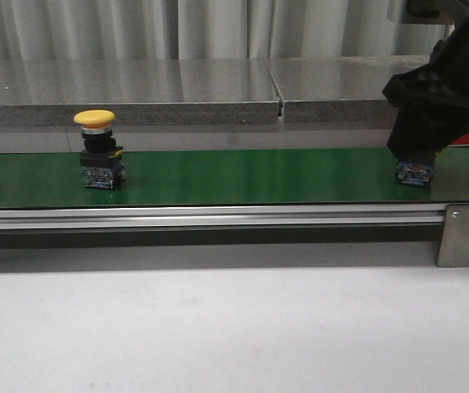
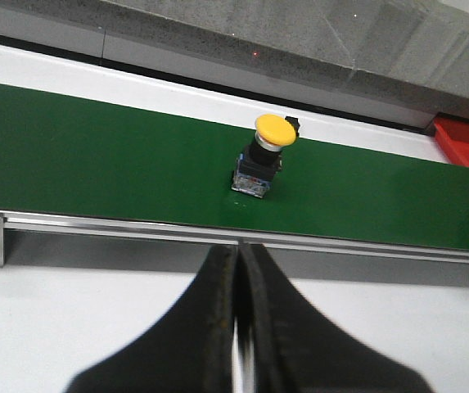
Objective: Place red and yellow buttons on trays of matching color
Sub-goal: 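Lower the right gripper onto the red button at the belt's end and grasp, then lower the red button into the red tray and open the right gripper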
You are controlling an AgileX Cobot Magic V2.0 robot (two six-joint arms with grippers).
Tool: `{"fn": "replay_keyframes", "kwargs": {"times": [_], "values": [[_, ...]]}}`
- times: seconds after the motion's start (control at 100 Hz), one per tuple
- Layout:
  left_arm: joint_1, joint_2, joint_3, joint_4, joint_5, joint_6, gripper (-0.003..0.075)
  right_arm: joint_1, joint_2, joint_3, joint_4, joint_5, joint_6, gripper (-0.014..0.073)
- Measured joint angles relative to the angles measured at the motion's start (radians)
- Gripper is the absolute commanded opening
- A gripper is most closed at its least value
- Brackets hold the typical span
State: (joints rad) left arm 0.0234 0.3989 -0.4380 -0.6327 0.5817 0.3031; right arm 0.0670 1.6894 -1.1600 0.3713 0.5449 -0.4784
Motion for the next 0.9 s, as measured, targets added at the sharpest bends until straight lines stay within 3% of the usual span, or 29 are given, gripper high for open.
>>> {"fn": "replay_keyframes", "kwargs": {"times": [0.07,0.33,0.7,0.9], "values": [[0.0,0.0,0.0,0.0,0.0,0.0,-0.0019,0.0,0.0,-0.002,0.0,0.005,0.0,0.0063],[0.0,0.0,0.0,0.0,0.001,0.0,-0.0019,-0.04,0.0,-0.095,0.0,0.086,0.0,0.0062],[0.0,0.0,0.0,0.0,0.002,0.0,-0.0019,-0.302,0.005,-0.32,-0.004,0.124,-0.001,0.0057],[0.0,0.0,0.0,0.0,0.002,0.0,-0.0019,-0.419,0.105,-0.449,-0.004,0.118,-0.001,0.0057]]}}
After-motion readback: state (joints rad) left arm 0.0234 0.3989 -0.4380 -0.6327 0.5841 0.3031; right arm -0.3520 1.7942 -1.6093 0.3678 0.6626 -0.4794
